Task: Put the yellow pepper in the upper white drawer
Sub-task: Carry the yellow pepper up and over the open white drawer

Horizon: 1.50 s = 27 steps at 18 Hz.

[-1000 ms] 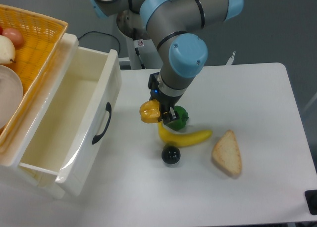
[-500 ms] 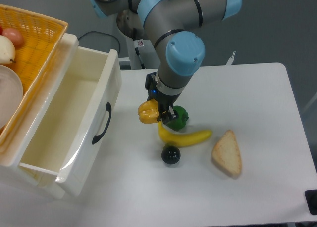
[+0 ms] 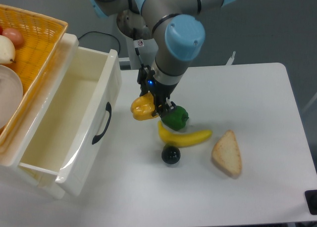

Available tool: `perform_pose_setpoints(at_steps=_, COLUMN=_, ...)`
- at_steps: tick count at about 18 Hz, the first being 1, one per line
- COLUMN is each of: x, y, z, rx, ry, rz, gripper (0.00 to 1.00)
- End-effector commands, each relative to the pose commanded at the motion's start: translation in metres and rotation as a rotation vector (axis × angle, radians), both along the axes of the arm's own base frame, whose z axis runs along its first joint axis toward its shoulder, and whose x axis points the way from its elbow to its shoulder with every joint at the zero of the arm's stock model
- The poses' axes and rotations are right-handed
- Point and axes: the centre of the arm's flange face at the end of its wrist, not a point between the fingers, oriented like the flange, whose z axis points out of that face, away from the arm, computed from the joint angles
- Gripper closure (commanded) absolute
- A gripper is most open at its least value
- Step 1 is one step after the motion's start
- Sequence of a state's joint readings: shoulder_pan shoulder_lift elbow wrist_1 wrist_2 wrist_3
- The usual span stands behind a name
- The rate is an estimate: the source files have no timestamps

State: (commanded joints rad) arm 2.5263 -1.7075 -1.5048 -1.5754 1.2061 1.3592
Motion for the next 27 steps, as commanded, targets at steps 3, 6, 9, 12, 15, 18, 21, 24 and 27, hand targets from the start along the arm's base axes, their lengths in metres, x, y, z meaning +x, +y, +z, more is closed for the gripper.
perform_pose_setpoints(at_steps=3, x=0.008, y=-0.011, z=0.026, rx=0.063, ry=-0.041, rz=0.076, gripper=0.66)
perform_pose_setpoints(at_steps=6, x=0.015, y=-0.012, z=0.039, rx=0.111, ry=-0.08, rz=0.13, gripper=0.66)
perform_pose_setpoints(at_steps=9, x=0.024, y=-0.013, z=0.046, rx=0.117, ry=-0.119, rz=0.167, gripper=0.66)
perform_pose_setpoints(at_steps=12, x=0.031, y=-0.012, z=0.051, rx=0.138, ry=-0.171, rz=0.2, gripper=0.66)
perform_pose_setpoints(at_steps=15, x=0.035, y=-0.009, z=0.054, rx=0.151, ry=-0.195, rz=0.22, gripper=0.66)
perform_pose_setpoints(at_steps=18, x=0.035, y=-0.008, z=0.055, rx=0.16, ry=-0.22, rz=0.243, gripper=0.65)
perform_pose_setpoints(at_steps=21, x=0.042, y=-0.005, z=0.058, rx=0.16, ry=-0.224, rz=0.244, gripper=0.65)
perform_pose_setpoints(at_steps=24, x=0.057, y=0.0, z=0.062, rx=0.163, ry=-0.224, rz=0.222, gripper=0.65)
perform_pose_setpoints(at_steps=27, x=0.069, y=0.009, z=0.063, rx=0.146, ry=-0.265, rz=0.264, gripper=0.65)
